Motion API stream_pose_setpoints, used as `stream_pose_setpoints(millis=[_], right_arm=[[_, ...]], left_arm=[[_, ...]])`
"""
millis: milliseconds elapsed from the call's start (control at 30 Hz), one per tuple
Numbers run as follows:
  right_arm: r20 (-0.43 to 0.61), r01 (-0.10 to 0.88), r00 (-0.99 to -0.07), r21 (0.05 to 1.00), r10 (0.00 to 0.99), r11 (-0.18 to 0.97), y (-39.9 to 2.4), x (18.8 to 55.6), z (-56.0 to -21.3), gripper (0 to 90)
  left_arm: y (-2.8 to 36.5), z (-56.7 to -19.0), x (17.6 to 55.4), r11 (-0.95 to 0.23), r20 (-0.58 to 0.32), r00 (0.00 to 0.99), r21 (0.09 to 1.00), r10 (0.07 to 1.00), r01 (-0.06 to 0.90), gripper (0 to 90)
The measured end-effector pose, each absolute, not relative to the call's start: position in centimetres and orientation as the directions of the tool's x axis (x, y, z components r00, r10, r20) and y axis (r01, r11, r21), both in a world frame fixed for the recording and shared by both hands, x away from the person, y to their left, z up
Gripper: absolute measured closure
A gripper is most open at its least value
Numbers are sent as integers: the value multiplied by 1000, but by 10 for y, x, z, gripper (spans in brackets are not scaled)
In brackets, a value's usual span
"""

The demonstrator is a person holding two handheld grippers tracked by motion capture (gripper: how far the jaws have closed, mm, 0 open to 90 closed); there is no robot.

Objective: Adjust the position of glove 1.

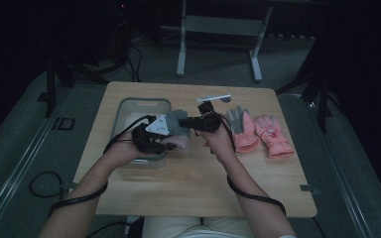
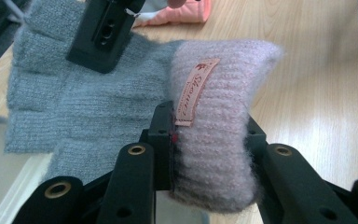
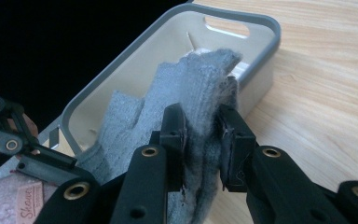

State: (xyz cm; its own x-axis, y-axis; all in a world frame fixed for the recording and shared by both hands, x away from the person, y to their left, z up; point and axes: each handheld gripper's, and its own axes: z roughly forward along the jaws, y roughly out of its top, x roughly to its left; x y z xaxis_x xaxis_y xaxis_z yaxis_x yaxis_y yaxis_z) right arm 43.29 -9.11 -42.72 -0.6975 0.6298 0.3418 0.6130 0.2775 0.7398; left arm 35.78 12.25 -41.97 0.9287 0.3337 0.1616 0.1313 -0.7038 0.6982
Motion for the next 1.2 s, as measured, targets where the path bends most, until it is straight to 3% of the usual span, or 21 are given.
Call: stream_pose_setpoints(millis=[300, 867, 1200], right_arm=[[353, 612, -708, 739, 612, 281, -62, 440, -421, 744], [341, 597, -740, 731, 580, 332, 19, 459, -423, 744], [324, 622, -720, 694, 614, 363, 32, 470, -446, 744]], left_arm=[[149, -415, 358, -716, 192, 915, 685, 356, 134, 668], [213, -421, 362, -694, 173, 874, 684, 453, 225, 668], [215, -444, 383, -709, 123, 890, 656, 440, 260, 668]])
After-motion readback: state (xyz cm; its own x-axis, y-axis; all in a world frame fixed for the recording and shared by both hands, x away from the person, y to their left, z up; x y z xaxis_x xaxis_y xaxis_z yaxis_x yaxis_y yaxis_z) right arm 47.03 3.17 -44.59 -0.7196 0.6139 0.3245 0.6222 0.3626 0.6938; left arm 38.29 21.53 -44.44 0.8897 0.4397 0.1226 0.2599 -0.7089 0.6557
